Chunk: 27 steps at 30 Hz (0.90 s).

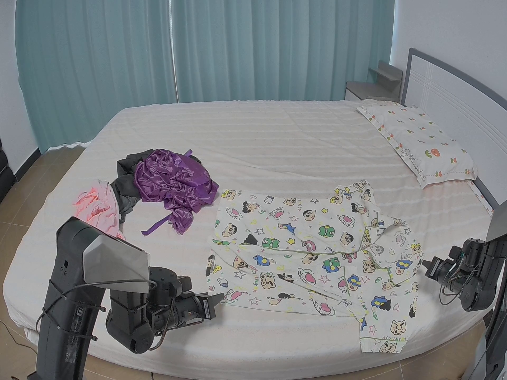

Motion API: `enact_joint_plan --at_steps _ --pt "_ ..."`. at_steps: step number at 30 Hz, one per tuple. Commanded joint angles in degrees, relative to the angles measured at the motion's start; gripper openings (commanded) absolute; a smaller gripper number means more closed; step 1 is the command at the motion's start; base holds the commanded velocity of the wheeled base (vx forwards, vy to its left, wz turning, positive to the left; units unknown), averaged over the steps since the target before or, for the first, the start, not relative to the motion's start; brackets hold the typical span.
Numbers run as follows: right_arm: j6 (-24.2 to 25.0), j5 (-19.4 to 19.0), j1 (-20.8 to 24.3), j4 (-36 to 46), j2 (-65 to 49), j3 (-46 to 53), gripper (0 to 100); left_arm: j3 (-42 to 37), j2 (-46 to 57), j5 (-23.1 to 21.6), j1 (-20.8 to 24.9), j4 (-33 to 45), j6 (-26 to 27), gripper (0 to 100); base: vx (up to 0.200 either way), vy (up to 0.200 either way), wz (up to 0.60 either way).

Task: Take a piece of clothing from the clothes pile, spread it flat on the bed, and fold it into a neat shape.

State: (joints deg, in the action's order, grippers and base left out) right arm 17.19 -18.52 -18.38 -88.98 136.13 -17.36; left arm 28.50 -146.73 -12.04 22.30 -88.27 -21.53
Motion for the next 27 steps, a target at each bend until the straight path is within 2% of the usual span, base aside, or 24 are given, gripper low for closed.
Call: enact_joint_plan --at_steps 1,17,22,27 --pt "0.04 -0.03 0.01 -1.02 0.19 0.04 0 -0.46 -0.14 0.18 -0.50 0.03 0.00 0 0.000 0.000 0.00" --pt "0.04 -0.12 -0.16 -1.02 0.19 -0.04 0 -12.77 5.13 0.27 -0.15 -0.50 1.40 0 0.000 0.000 0.00" --pt "0.04 -0.12 -0.16 -1.02 0.27 0.04 0 -14.26 4.08 0.27 -0.15 -0.50 4.92 0 0.000 0.000 0.00" --pt "0.04 -0.12 -0.16 -1.02 0.27 0.04 0 -14.44 3.38 0.44 -0.15 -0.50 5.27 0 0.000 0.000 0.00"
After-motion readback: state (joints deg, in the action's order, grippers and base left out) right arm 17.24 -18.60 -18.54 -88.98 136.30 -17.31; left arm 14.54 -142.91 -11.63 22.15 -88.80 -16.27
